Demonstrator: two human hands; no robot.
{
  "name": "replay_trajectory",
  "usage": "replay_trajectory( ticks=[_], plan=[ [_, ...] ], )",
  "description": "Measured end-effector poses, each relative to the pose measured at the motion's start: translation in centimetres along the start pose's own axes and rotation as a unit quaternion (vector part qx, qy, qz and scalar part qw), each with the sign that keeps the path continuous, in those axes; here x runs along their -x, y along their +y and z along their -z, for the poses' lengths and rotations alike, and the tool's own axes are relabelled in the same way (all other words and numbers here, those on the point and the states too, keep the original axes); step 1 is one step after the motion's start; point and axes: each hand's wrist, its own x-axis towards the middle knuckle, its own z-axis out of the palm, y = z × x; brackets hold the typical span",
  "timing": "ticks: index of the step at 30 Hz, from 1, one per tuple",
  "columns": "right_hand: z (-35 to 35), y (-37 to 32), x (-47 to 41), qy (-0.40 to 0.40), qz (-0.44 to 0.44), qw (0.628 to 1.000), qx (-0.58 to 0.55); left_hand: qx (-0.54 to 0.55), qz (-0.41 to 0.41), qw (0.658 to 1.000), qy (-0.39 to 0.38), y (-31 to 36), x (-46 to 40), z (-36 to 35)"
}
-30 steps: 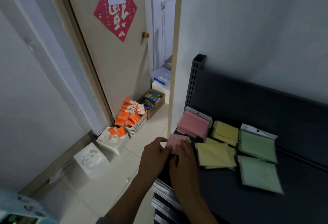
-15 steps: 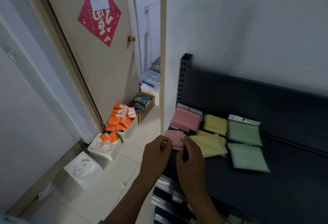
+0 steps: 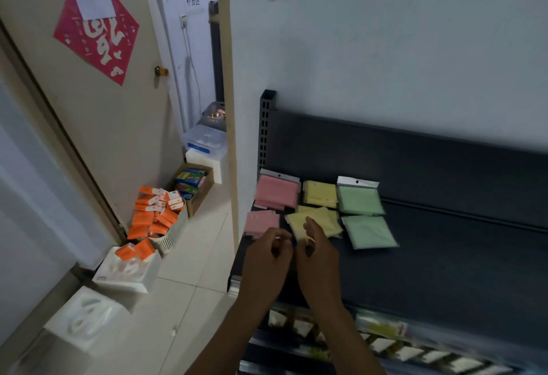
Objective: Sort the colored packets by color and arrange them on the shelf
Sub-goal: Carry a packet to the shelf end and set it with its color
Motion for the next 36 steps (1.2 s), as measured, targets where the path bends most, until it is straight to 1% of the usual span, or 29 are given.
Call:
replay_trajectory(
  ticks=[6, 12, 17, 22, 28, 36],
  plan=[
    [0.6, -0.2, 0.7, 0.008, -0.011, 1.000, -0.025, 0.026, -0.008, 1.000, -0.008, 0.1, 0.6, -1.2],
    [2.4, -0.5, 0.5, 0.037, -0.002, 0.998, -0.046, 0.033, -0.028, 0.999, 0.011, 1.1, -0.1, -2.7],
    [5.7, 1.0, 0.6, 0.064, 0.002, 0.996, -0.054, 0.017, -0.048, 0.999, 0.011, 2.0, 0.3, -5.7],
    [9.0, 3.5, 1.1, 0.077, -0.008, 0.995, -0.055, 0.026, -0.069, 0.997, -0.016, 3.5, 2.1, -9.8],
    [15.7, 7.4, 1.6, 0.121, -0.027, 0.991, -0.048, 0.012, -0.080, 0.994, -0.074, 6.7, 3.8, -16.6],
    [27.5, 13.3, 3.1, 0.194, -0.066, 0.979, -0.012, -0.018, -0.107, 0.985, -0.136, 12.7, 7.7, -28.0]
  ],
)
